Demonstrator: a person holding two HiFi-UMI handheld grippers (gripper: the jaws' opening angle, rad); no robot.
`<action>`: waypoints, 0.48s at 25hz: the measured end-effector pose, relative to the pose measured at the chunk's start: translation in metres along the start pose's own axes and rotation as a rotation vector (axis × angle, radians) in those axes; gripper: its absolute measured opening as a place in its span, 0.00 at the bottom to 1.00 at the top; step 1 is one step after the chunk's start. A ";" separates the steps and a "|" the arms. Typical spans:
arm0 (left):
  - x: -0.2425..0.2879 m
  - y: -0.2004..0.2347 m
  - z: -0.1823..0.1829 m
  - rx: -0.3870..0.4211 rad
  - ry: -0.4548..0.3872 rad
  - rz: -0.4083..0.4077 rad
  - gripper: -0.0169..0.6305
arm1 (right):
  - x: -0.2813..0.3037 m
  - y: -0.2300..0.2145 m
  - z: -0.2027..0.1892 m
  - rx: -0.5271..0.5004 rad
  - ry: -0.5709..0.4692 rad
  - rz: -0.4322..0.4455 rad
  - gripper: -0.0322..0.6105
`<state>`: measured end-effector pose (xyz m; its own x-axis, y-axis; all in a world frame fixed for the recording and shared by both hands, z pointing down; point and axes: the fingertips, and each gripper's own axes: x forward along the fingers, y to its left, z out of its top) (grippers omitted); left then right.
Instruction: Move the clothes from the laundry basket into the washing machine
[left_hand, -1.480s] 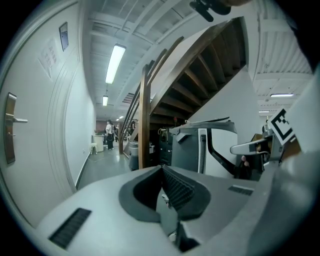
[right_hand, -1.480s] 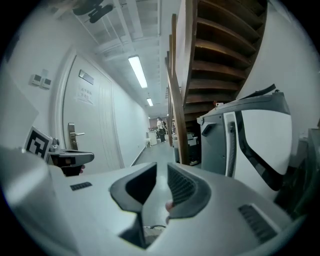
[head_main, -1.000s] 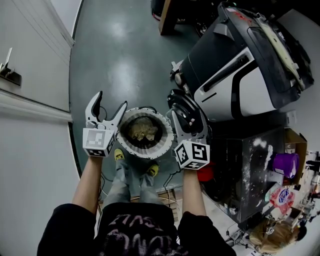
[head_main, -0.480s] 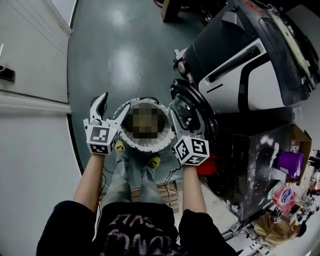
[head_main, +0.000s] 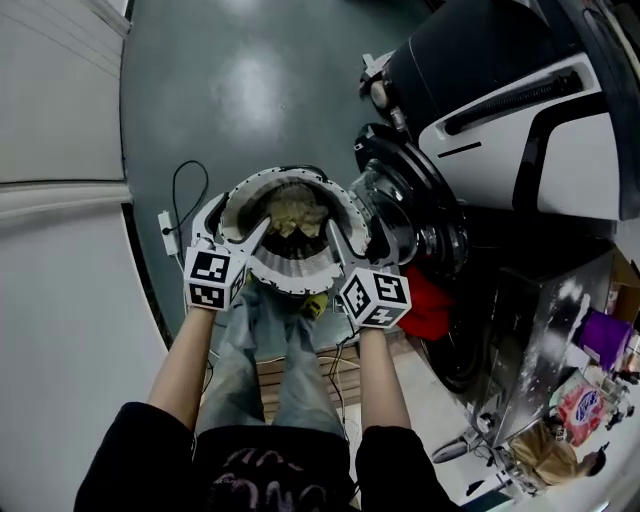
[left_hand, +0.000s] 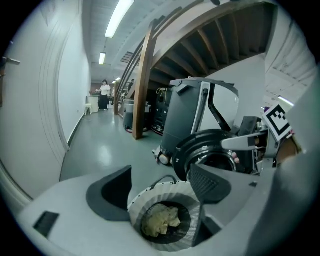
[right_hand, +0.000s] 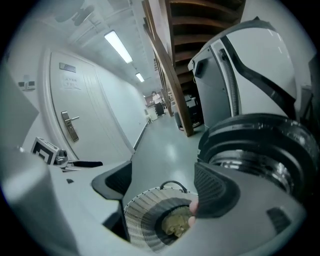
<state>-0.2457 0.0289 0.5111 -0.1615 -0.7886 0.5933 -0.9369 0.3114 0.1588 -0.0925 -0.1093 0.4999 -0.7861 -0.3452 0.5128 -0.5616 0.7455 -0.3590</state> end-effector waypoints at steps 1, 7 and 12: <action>0.009 -0.001 -0.014 0.002 0.018 -0.008 0.61 | 0.007 -0.006 -0.016 0.007 0.018 -0.007 0.66; 0.071 0.003 -0.100 -0.018 0.133 -0.039 0.61 | 0.052 -0.038 -0.110 0.052 0.118 -0.034 0.66; 0.118 0.005 -0.175 -0.092 0.213 -0.045 0.61 | 0.082 -0.068 -0.179 0.080 0.194 -0.075 0.66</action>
<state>-0.2153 0.0301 0.7201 -0.0417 -0.6760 0.7358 -0.9081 0.3327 0.2542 -0.0726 -0.0864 0.7059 -0.6812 -0.2754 0.6783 -0.6413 0.6714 -0.3714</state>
